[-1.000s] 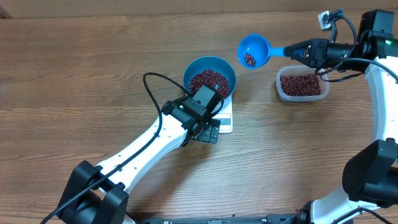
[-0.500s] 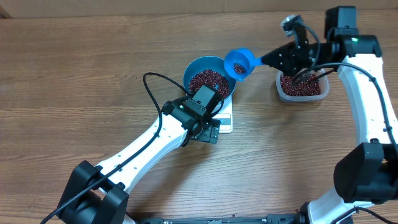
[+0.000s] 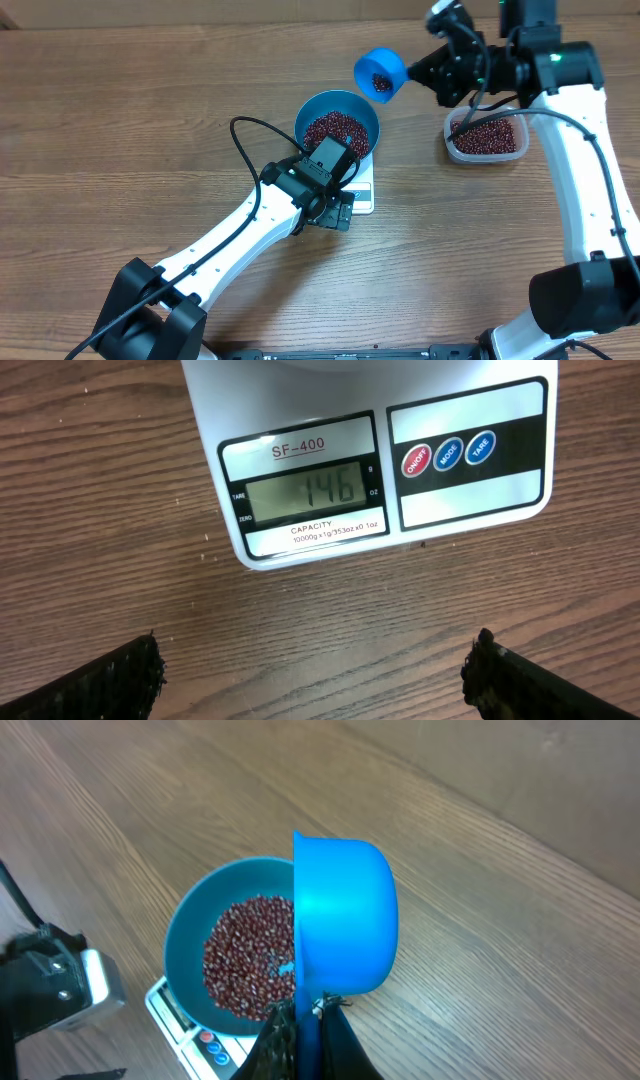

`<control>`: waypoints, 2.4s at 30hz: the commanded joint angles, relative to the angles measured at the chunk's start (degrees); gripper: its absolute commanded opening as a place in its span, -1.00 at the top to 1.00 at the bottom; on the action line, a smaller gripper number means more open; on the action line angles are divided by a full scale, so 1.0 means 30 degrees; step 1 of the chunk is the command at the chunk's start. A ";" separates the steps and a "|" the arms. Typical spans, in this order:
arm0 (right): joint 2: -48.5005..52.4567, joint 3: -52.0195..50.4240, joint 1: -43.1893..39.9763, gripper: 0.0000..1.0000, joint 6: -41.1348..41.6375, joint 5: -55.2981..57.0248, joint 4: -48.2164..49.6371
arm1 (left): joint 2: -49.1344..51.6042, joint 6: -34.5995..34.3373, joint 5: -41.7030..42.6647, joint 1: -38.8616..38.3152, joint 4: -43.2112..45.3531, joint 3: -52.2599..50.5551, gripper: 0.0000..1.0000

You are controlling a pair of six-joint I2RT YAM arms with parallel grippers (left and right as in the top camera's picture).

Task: Scoop item into bowl and weigh 150g on scale
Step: 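Tilt the scoop over the teal bowl to trickle beans in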

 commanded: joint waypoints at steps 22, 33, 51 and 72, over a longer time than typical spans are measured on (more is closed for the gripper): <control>-0.0576 0.0576 0.3446 0.93 0.0736 0.5683 -0.0379 | -0.0219 0.0437 -0.0248 0.0036 0.0022 -0.0036 -0.99; -0.0576 0.0576 0.5005 0.93 0.0729 0.7329 -0.0794 | -0.0219 0.0437 -0.0255 0.0036 0.0022 -0.0036 -0.99; -0.0568 0.0503 0.5581 0.93 0.1304 0.8429 -0.0678 | -0.0219 0.0437 -0.0255 0.0036 0.0022 -0.0036 -0.99; -0.0408 0.0503 0.5581 0.93 0.1311 0.8437 -0.0699 | -0.0219 0.0437 -0.0248 0.0036 0.0022 -0.0036 -0.99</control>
